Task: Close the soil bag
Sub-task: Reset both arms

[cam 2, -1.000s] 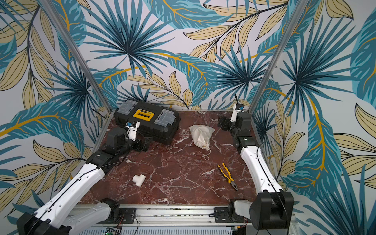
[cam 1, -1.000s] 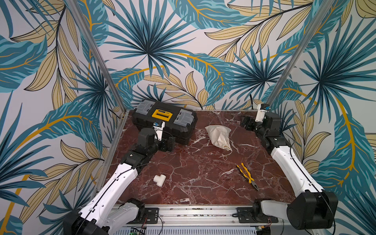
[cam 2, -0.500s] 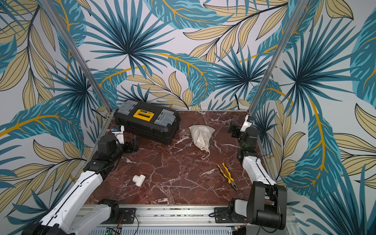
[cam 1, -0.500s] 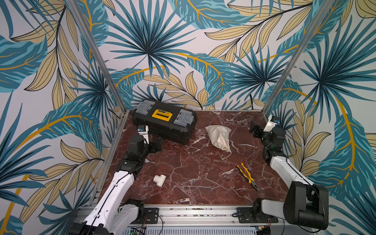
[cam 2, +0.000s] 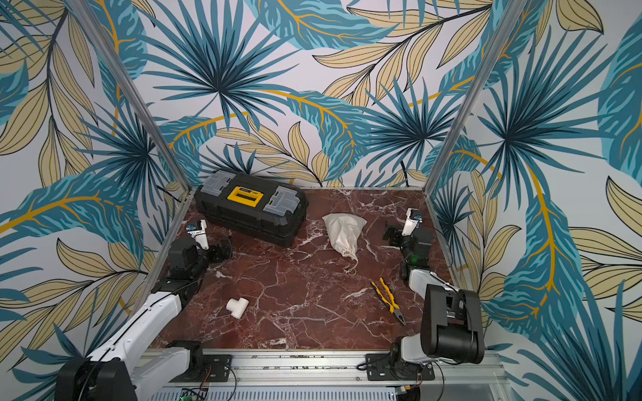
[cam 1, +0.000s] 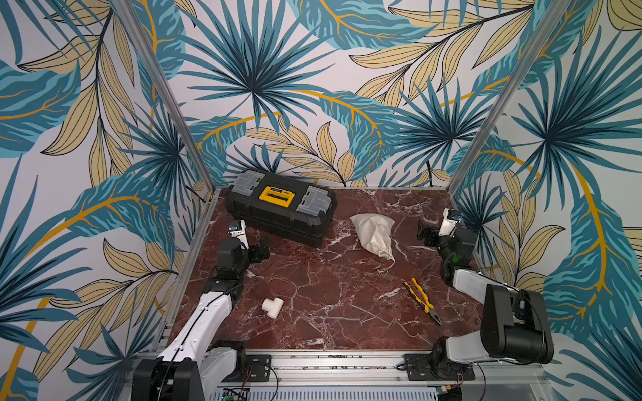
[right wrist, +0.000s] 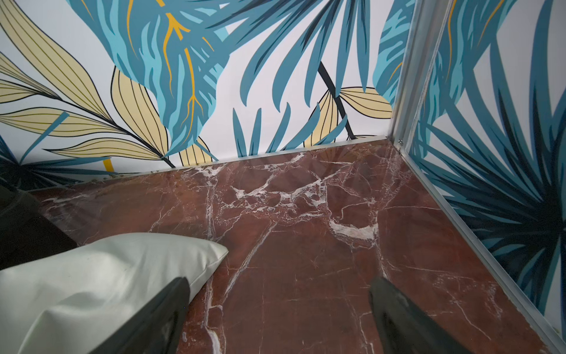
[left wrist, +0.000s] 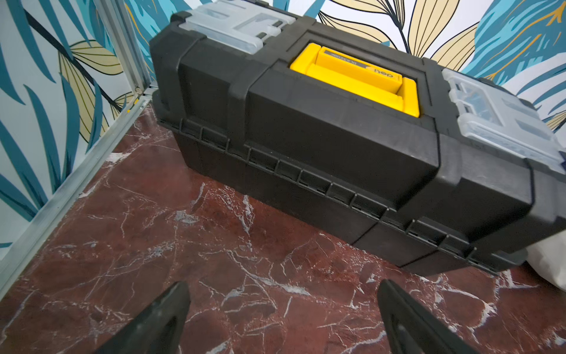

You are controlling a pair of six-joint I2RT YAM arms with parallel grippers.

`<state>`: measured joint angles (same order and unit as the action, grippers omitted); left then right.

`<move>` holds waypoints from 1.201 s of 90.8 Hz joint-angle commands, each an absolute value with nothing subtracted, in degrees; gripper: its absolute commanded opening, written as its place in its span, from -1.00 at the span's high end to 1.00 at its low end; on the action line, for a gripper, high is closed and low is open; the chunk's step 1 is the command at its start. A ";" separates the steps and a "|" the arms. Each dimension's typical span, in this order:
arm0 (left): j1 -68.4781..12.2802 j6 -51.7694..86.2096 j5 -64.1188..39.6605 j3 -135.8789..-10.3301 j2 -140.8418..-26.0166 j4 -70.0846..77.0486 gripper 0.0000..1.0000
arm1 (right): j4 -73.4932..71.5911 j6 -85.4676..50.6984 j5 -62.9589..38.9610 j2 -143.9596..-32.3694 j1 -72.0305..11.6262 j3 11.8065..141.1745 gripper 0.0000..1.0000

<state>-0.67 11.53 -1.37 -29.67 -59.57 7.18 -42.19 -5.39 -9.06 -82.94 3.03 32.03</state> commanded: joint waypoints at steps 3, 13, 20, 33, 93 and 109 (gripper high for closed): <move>1.16 8.62 -3.24 -27.16 -63.21 17.04 -1.00 | -50.19 -2.07 -8.42 -82.87 3.25 26.37 -0.91; 2.41 7.96 -4.09 -25.61 -66.40 22.94 -1.00 | -56.09 -2.14 -8.36 -83.37 3.25 22.79 -0.92; 2.78 6.79 -4.64 -24.68 -68.24 27.54 -1.00 | -65.54 -2.36 -7.95 -83.51 3.25 17.39 -0.94; 3.09 4.04 -6.67 -24.14 -73.71 34.97 -1.00 | -72.18 -2.21 -7.29 -84.86 3.17 14.11 -0.98; 0.85 -3.67 -6.94 -21.45 -88.67 53.19 -1.00 | -77.80 -2.20 -0.22 -87.03 1.06 11.86 -0.98; 0.06 -4.16 -5.93 -21.12 -89.33 55.35 -1.00 | -77.57 -1.69 -1.43 -87.01 1.05 12.05 -0.99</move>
<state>0.75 -3.20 -8.64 -20.29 -89.38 53.45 -76.88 -2.76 -1.26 -86.65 1.34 11.40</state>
